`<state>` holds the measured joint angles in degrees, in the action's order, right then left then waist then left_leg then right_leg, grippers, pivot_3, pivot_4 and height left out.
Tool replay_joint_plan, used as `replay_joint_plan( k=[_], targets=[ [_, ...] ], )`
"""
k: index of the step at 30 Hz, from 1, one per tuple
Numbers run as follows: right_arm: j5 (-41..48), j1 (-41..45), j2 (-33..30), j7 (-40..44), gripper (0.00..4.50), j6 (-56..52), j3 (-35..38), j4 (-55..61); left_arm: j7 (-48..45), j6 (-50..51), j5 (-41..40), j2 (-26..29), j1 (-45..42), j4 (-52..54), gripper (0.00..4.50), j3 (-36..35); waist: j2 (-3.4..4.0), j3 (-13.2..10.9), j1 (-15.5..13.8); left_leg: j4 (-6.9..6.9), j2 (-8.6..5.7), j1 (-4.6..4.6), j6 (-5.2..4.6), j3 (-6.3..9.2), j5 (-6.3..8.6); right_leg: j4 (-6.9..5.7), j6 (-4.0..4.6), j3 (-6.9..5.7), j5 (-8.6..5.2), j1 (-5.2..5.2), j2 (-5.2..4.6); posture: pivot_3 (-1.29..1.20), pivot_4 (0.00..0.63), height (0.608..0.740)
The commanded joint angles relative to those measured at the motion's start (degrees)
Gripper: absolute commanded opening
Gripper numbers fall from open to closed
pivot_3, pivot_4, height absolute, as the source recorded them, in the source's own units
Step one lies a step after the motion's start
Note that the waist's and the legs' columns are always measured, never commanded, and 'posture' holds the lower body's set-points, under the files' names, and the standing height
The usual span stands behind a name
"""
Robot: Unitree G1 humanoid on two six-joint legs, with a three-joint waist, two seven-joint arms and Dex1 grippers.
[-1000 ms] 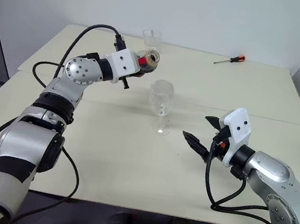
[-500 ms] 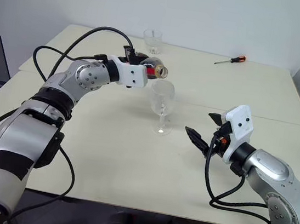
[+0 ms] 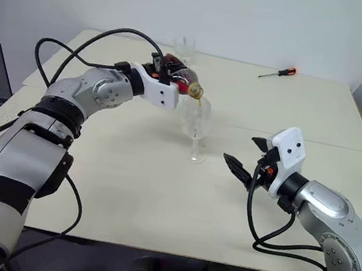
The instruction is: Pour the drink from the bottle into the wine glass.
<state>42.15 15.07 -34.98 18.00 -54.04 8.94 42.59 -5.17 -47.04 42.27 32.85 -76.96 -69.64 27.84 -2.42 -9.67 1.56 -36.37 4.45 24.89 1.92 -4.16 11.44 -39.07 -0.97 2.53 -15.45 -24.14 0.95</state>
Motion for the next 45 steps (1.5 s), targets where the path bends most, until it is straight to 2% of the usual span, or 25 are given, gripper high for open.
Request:
replay_joint_plan(
  k=[1, 25, 45],
  targets=[
    [0.9, 0.3, -0.1, -0.3, 4.50, 0.5, 1.8, 1.4, 3.3, -1.2, 0.5, 0.8, -2.8, 0.4, 0.76, 0.1, 0.00, 0.0, 0.0, 0.00, 0.00, 0.00, 0.00, 0.00, 0.00, 0.00, 0.00, 0.00, 0.00, 0.00, 0.00, 0.00, 0.150, 0.740],
    [0.8, 0.3, -0.9, 0.5, 4.50, 0.1, 2.2, 0.2, 7.7, -1.5, 4.2, 1.3, -6.0, 0.2, 0.76, 3.1, 0.00, 0.0, 0.0, -0.36, 0.00, 0.01, 0.00, -0.01, 0.00, -0.27, 0.04, 0.01, 0.02, 0.02, -0.01, 0.00, 0.150, 0.740],
    [0.7, 1.1, -2.2, 1.8, 4.50, 0.0, 2.0, -1.0, 7.5, -1.1, 3.8, 2.7, -5.9, 0.0, 0.76, 2.3, 0.00, 0.0, 0.0, -0.50, 0.00, 0.01, 0.00, 0.00, 0.00, -0.44, 0.02, 0.02, 0.01, 0.01, -0.01, 0.00, 0.150, 0.740]
  ],
)
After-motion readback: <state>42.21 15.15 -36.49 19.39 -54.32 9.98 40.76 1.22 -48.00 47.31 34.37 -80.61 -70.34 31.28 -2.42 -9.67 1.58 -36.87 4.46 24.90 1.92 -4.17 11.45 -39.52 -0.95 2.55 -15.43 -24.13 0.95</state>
